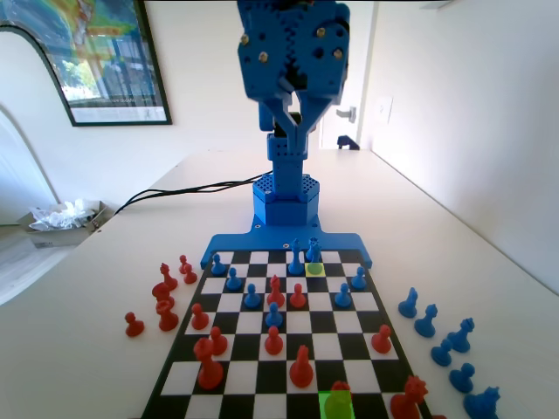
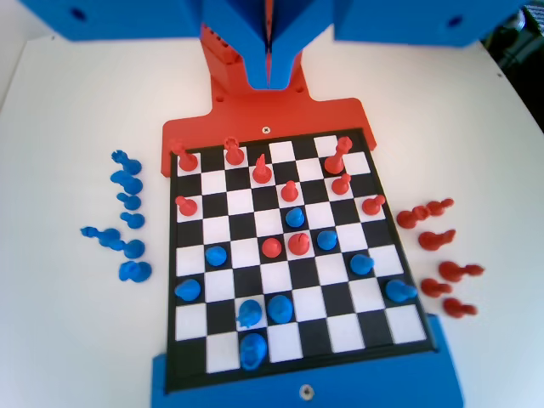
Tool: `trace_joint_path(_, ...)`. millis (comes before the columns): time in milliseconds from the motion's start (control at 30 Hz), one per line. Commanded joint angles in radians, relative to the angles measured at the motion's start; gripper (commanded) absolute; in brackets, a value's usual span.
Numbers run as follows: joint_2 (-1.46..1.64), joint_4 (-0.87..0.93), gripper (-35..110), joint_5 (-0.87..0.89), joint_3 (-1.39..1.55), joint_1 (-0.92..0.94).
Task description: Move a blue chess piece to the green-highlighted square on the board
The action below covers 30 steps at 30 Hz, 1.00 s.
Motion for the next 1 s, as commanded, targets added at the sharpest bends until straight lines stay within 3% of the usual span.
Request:
trace_joint_path(0, -0.046, -0.02, 1, -0.063, -0.14, 0.006)
trace_joint_path(533, -0.597, -0.089, 2, -0.097, -0.601, -0.025)
trace_joint_path(967, -0.699, -0.072, 7, -0.015, -0.597, -0.123)
